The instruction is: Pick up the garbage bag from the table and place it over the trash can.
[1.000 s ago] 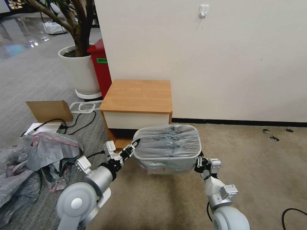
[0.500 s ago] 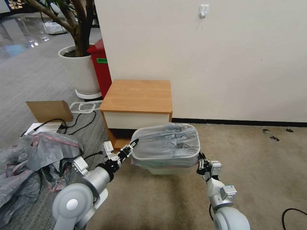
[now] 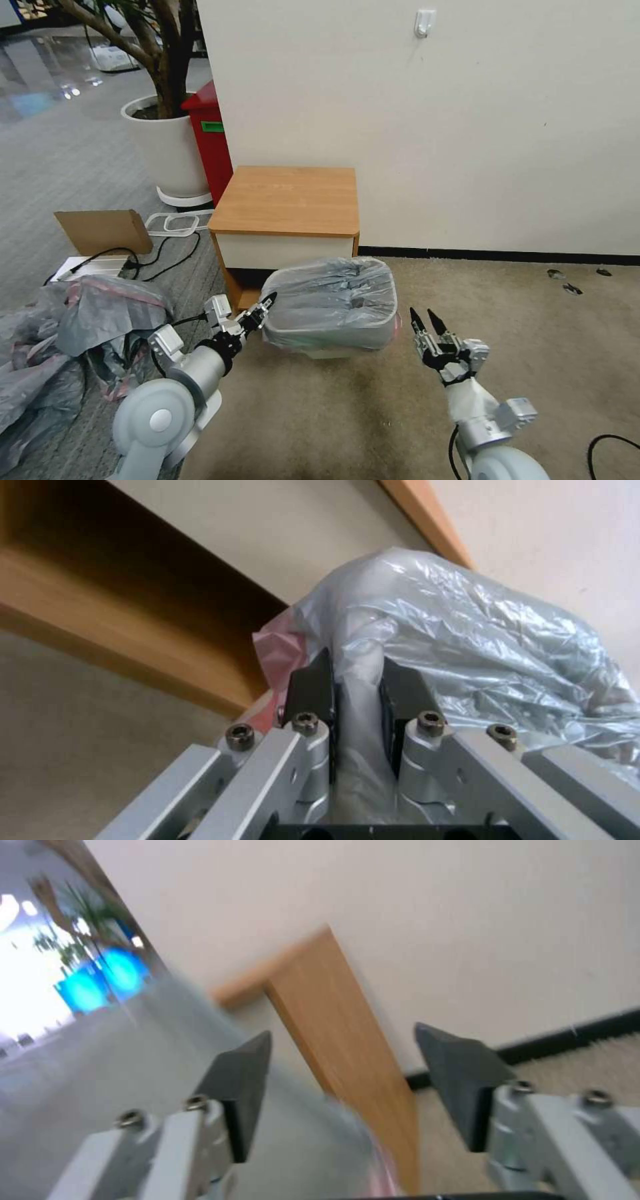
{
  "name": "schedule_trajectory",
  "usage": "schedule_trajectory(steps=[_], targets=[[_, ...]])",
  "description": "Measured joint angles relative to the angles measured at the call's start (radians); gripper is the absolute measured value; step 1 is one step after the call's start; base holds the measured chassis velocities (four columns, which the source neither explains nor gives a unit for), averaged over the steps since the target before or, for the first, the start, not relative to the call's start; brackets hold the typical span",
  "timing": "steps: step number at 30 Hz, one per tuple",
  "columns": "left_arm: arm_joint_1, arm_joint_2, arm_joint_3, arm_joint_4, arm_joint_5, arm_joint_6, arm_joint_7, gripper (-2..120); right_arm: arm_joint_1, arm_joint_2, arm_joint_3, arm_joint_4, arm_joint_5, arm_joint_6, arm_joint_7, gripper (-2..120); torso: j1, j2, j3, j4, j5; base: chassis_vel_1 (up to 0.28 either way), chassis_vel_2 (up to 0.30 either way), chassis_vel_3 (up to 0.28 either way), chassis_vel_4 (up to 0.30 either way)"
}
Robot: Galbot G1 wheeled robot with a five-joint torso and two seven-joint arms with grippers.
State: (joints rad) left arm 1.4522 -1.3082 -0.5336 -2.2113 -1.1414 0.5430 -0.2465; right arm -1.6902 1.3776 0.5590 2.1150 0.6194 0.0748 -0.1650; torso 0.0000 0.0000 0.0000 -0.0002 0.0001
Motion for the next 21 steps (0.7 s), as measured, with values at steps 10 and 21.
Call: schedule_trajectory(steps=[10,21], targets=[[0.030,0.016,0.049,-0.003,0.192,-0.003,0.031,9,0.147,-0.184,-0.025,0.312,0.001,-0.253,-0.005,95,0.000,0.000,0.000,0.0002,0.0000,0.000,0.000,0.000,0.000],[0.045,0.039,0.115,-0.042,0.433,-0.059,0.077,9,0.605,-0.522,-0.406,0.218,-0.191,-0.549,-0.077,57,0.000,0.000,0.000,0.0003,-0.0002,0.000,0.000,0.000,0.000]])
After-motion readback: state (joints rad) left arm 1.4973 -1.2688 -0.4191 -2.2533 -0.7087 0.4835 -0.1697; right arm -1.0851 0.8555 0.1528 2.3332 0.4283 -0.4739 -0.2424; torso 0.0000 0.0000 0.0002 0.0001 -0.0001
